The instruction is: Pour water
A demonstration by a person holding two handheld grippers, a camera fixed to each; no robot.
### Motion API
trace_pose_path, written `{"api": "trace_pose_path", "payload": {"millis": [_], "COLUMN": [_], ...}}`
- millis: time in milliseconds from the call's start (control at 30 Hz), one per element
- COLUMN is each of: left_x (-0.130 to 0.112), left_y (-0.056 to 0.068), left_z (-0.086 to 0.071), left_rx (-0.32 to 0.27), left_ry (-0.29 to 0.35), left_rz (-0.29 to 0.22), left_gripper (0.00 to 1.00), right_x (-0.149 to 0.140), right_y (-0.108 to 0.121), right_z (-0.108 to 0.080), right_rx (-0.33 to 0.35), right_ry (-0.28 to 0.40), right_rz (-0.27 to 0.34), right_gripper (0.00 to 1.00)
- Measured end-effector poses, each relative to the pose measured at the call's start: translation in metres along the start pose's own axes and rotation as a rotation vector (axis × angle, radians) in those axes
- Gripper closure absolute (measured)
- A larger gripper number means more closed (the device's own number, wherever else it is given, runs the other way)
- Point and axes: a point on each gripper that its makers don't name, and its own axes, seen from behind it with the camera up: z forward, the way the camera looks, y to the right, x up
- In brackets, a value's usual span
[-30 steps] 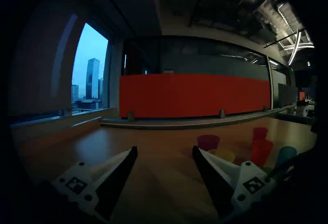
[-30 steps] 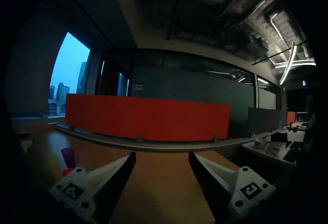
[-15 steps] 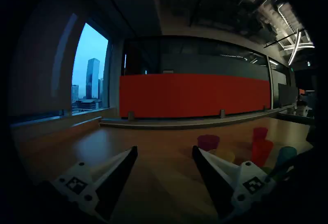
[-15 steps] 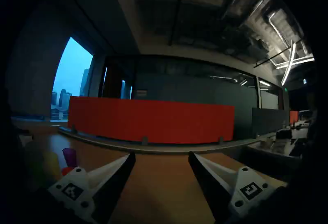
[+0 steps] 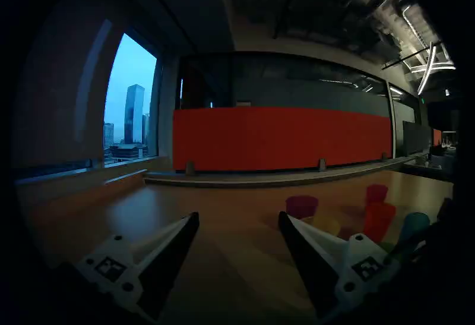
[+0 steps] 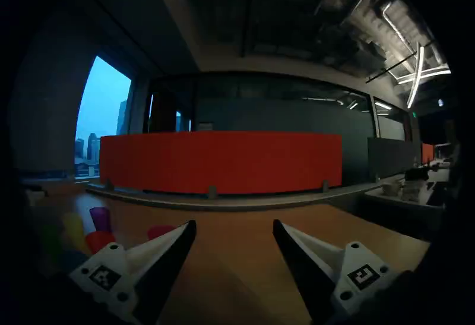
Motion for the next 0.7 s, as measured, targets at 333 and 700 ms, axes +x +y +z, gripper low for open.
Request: {"api": "trace_pose_path", "payload": {"millis": [333, 700], "left_x": [0.0, 0.0], "left_y": [0.0, 0.0], "left_z": [0.0, 0.0], "left_rx": [0.0, 0.0], "left_ry": [0.0, 0.0], "left_rz": [0.0, 0.0], "left_gripper": [0.01, 0.01], "right_x": [-0.015, -0.025], "right_y": [-0.001, 0.0], "right_z": [0.003, 0.005], "right_rx": [0.007, 0.006], "right_ry": [-0.021, -0.046], "right_rz": [0.006, 0.027], "right_gripper": [0.0, 0.0]}}
